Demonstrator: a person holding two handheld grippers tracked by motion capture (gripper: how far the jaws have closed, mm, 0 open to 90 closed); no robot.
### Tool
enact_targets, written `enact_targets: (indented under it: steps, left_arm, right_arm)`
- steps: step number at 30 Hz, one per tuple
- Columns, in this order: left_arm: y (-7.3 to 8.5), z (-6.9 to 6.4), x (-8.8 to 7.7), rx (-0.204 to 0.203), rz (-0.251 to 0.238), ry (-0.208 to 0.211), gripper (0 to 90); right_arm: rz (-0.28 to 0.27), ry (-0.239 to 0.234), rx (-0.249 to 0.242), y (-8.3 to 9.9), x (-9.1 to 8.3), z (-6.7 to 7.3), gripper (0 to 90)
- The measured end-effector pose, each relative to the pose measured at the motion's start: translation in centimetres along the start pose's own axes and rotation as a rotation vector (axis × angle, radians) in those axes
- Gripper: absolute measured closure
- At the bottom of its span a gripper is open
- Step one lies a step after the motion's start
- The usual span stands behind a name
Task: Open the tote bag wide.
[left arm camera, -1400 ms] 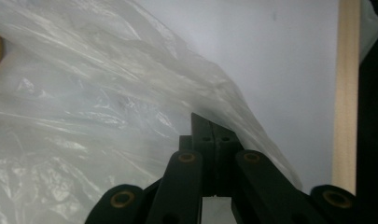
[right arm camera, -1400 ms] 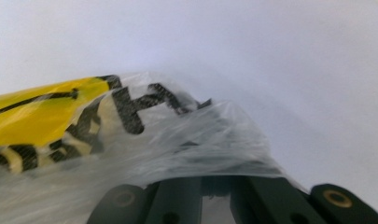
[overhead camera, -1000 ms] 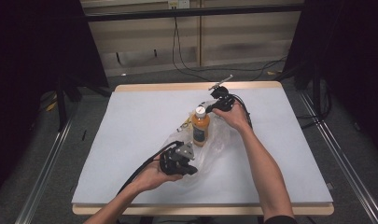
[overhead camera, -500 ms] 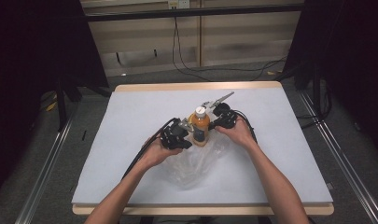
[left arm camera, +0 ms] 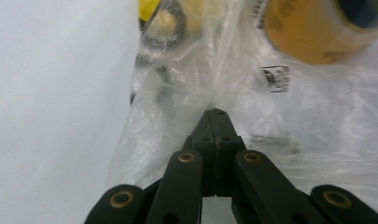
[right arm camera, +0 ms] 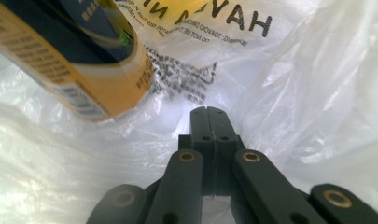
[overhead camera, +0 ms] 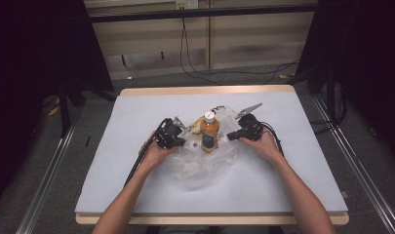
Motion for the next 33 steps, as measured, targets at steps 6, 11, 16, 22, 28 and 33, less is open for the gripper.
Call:
enact_targets:
  steps: [6,11,16,22,28,33]
  left_arm:
    - [0.0,1.7,0.4,-0.064,-0.039,-0.005,90.0]
    - [0.3,3.0,0.5,-0.097,-0.06,-0.003,90.0]
    - [0.8,2.9,0.5,-0.121,-0.117,0.046,90.0]
    - [0.9,2.5,-0.3,-0.134,-0.2,0.095,90.0]
    - [1.0,1.9,-2.4,-0.084,-0.288,0.13,90.0]
    - [1.5,1.4,-3.7,-0.094,-0.425,0.174,89.4]
  right_arm:
    - [-0.013,0.02,-0.012,0.5,-0.6,-0.9,90.0]
    - [-0.047,0.039,0.017,1.8,-1.6,-1.7,90.0]
    - [-0.043,0.054,0.027,1.7,-1.7,-1.5,90.0]
    - [-0.109,0.052,0.045,1.7,-1.7,-0.6,90.0]
    - [-0.196,0.034,0.061,1.5,-3.3,0.1,90.0]
    - [-0.264,0.035,0.062,1.8,-4.7,0.9,83.6]
Point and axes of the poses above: each handheld gripper's, and its own axes: x roughly forward along the jaws, y roughly out of its underside, z roughly to its left, the point moved 1 cm from there along x, roughly forward along the jaws, and after that the axes turned 1 degree about -z, right-handed, at the moved point
